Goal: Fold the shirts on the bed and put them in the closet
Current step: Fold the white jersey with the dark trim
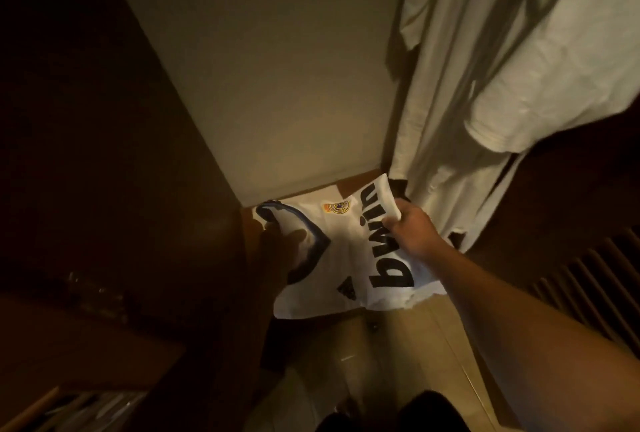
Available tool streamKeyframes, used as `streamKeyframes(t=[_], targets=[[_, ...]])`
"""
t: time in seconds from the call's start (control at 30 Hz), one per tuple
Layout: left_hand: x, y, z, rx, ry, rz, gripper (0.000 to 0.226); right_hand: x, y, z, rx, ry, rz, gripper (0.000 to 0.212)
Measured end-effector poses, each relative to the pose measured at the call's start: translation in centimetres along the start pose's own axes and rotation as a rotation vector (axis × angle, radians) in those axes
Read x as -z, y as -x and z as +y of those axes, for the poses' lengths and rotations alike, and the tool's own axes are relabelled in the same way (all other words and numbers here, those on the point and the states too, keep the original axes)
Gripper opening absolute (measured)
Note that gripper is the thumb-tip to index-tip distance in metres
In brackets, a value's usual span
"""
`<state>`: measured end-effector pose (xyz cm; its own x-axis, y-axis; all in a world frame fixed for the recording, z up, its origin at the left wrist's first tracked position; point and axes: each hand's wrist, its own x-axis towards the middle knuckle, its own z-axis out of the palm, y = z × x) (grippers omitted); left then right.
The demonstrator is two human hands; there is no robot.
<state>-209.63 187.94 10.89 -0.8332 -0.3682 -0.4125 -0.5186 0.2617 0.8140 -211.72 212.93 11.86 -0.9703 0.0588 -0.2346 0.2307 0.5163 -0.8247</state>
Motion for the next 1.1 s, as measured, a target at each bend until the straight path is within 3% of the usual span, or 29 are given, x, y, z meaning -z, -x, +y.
streamKeyframes(t=[0.2,0.33,0.43,0.53,0.67,0.8,0.93,1.1], targets=[[-3.0,-7.3,-3.5,0.012,0.134,0.075,0.054,-4.8,-9.3,4.3,0.113,0.024,-0.078,0.031],[-6.0,-13.9,-8.5,0.024,0.196,0.173,0.059,-8.9,-14.6,8.9,0.133,-0.028,-0.113,0.031],[-8.1,-19.8,-13.7,0.036,0.247,0.205,0.082,-12.4,-18.2,12.9,0.138,-0.075,-0.126,0.029],[-9.7,-23.5,-17.5,0.018,0.291,0.206,0.065,-16.0,-21.3,16.7,0.152,-0.126,-0.125,0.029],[-11.9,-28.1,-22.0,-0.032,0.362,0.241,0.073,-21.0,-25.1,21.7,0.195,-0.168,-0.123,0.032],[-12.9,-31.2,-23.0,-0.100,0.400,0.273,0.031,-23.8,-28.9,24.3,0.224,-0.217,-0.096,0.032],[-12.4,-35.5,-22.6,-0.147,0.459,0.290,0.033,-25.1,-33.0,24.0,0.290,-0.221,-0.003,0.032],[-10.8,-39.4,-20.1,-0.186,0.440,0.329,0.018,-26.0,-37.6,21.7,0.282,-0.225,-0.016,0.034]])
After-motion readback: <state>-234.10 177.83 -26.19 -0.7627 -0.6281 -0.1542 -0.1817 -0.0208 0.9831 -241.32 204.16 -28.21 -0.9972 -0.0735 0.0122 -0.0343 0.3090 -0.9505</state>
